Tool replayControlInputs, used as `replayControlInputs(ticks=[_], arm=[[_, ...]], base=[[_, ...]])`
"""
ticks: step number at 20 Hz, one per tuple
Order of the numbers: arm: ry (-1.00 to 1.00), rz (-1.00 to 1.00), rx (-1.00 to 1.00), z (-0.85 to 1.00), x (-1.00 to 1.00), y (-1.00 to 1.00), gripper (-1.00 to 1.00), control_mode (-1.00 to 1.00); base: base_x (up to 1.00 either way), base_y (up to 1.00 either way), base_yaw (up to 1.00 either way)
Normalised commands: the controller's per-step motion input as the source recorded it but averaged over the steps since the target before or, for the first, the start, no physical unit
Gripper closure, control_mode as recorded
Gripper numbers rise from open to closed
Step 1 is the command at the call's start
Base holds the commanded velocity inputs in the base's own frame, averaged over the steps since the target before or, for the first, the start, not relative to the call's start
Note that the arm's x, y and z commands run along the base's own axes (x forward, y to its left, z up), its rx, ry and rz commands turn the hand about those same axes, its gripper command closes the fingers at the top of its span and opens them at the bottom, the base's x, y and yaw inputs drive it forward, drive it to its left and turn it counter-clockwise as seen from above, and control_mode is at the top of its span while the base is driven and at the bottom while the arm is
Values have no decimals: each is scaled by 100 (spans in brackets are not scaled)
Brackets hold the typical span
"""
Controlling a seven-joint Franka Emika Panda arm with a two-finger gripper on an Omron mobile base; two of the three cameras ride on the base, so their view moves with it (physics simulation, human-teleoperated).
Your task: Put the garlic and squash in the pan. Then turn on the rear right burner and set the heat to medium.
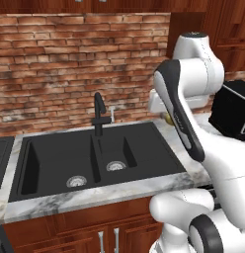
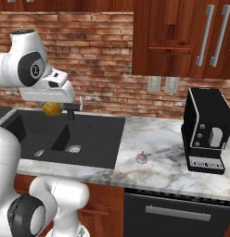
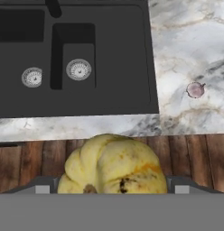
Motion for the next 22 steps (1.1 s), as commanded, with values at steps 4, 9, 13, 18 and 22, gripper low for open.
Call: replayControlInputs(ticks=[4,9,13,18,22], arm=[[-5,0,0,13,-40,0,100,-100],[0,0,0,0,0,0,100,-100],[0,0,0,0,0,0,100,-100],[0,0,0,0,0,0,100,-100],[0,0,0,0,0,0,100,100]], base=[[0,0,0],[0,0,0],[0,0,0],[0,0,0],[0,0,0]])
